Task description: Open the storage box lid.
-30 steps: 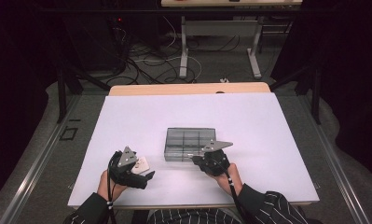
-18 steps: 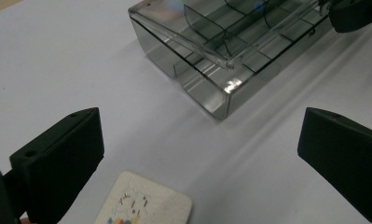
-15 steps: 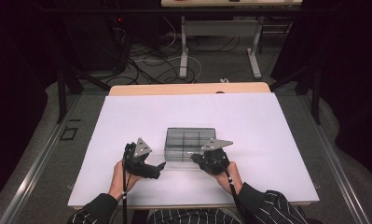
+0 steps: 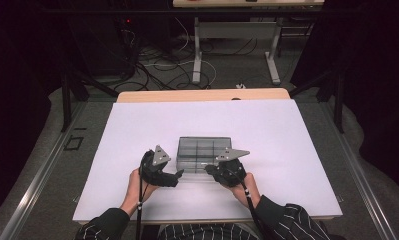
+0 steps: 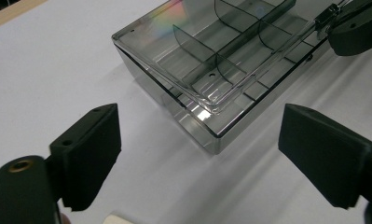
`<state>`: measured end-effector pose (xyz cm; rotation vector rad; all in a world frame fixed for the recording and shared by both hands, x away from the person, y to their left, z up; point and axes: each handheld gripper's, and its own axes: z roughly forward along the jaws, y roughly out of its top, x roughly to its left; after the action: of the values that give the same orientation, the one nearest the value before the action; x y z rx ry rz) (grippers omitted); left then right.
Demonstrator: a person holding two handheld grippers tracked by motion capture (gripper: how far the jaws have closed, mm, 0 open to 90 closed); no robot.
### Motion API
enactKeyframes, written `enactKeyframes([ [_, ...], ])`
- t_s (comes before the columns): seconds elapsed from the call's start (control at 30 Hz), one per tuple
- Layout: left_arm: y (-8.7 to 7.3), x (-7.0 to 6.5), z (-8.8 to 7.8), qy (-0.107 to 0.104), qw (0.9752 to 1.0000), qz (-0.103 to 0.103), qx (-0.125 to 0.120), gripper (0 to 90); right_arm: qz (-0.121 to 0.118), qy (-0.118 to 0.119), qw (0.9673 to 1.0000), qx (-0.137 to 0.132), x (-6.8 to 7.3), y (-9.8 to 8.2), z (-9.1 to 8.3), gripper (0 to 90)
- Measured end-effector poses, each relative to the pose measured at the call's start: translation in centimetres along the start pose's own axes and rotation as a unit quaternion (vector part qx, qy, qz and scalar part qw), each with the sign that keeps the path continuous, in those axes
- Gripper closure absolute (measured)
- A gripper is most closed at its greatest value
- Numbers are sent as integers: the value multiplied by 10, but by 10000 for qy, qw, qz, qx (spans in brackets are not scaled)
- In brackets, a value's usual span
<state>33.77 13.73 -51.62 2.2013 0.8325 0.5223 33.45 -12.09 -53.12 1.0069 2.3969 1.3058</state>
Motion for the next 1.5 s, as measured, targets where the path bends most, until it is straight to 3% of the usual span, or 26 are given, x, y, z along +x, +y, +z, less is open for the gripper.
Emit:
enactKeyframes([
  [0.1, 2, -1, 1, 46, 10000, -17, -6, 205, -11, -12, 10000, -31, 0, 1, -1, 864],
  [0.13, 2, -2, 2, 58, 10000, -53, -36, 238, -44, 11, 10000, 67, 0, 2, -3, 863],
  [0.23, 4, -3, 2, 55, 10000, -15, -50, 322, -30, -15, 9999, -105, 0, 2, -2, 863],
  [0.37, 6, -5, 4, 87, 9999, 80, -88, 399, -36, -16, 10000, -89, 0, 3, -3, 863],
  [0.53, 7, -6, 5, 84, 9999, 69, -28, 430, -38, -20, 9999, -98, 0, 4, -4, 863],
  [1.07, 8, -5, 5, 118, 9994, -4, -315, 505, -44, -30, 10000, -57, -2, 6, -9, 849],
  [1.13, 9, -4, 4, 165, 9993, 45, -344, 511, -46, -64, 9998, -170, -3, 6, -9, 845],
  [1.2, 9, -5, 4, 136, 9992, -31, -364, 518, -23, -71, 9999, -70, -5, 7, -11, 842],
  [1.23, 9, -4, 4, 168, 9991, 11, -401, 520, -1, -92, 9999, -147, -5, 7, -11, 838],
  [1.5, 9, -4, 2, 153, 9986, 2, -507, 553, 91, -127, 9999, 52, -17, 5, -21, 747],
])
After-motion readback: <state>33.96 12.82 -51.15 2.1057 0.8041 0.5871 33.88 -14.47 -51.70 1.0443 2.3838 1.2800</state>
